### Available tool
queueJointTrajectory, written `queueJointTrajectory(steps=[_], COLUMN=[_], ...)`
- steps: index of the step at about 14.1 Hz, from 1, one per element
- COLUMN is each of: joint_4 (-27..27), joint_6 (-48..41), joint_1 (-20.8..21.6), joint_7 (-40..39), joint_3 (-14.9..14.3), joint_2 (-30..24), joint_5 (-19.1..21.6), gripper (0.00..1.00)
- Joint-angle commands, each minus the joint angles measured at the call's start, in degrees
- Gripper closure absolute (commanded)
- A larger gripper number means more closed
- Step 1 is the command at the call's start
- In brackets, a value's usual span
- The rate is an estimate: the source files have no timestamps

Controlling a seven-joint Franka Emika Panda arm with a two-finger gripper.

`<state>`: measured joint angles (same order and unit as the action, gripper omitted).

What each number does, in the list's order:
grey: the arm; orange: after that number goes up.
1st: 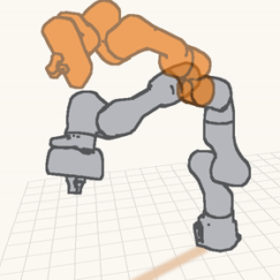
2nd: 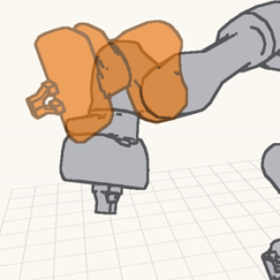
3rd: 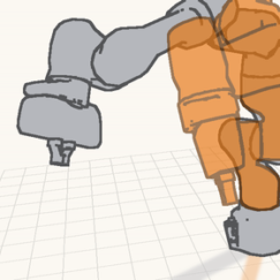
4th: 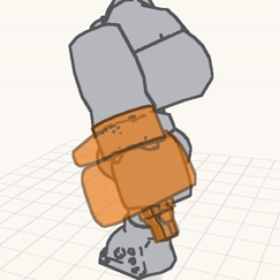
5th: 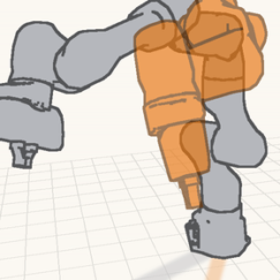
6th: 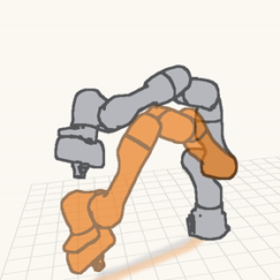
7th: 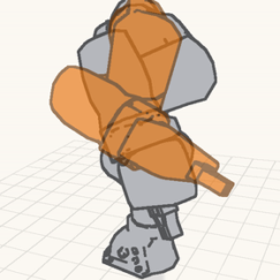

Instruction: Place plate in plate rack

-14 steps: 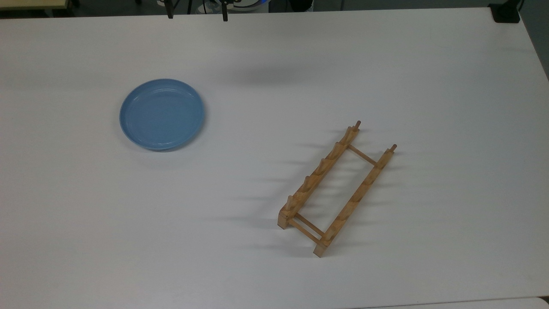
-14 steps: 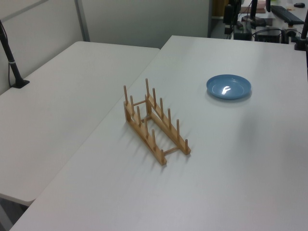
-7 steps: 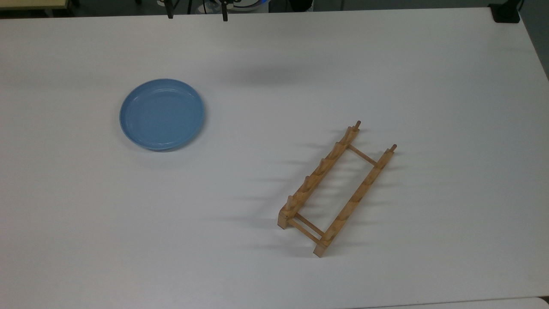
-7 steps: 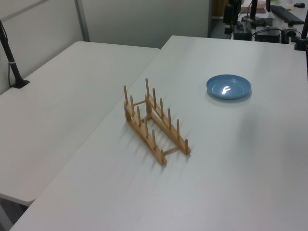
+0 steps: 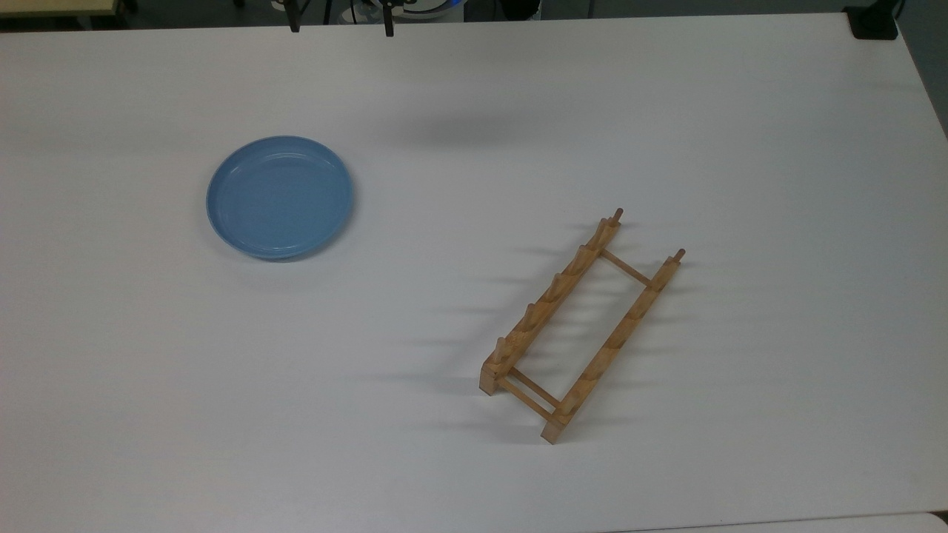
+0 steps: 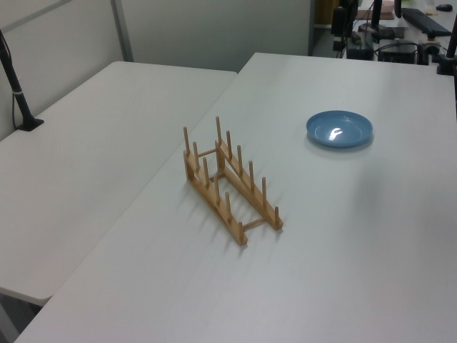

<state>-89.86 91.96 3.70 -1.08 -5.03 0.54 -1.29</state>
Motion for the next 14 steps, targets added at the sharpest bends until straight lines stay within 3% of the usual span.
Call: queueJointTrajectory(steps=[1,9,14], joint_4=[-1.81,-2.77,-9.35], joint_6=[0.06,-1.69,2.50], joint_1=[0.70,-2.90,-8.25], joint_7=[-2.34,-18.32,-20.63], joint_3=[-1.03,-1.12,-1.12], joint_2=[-1.24,-1.32,-1.06], joint_5=[1.82,0.77,-5.21], gripper=[0.00,0.00,0.00])
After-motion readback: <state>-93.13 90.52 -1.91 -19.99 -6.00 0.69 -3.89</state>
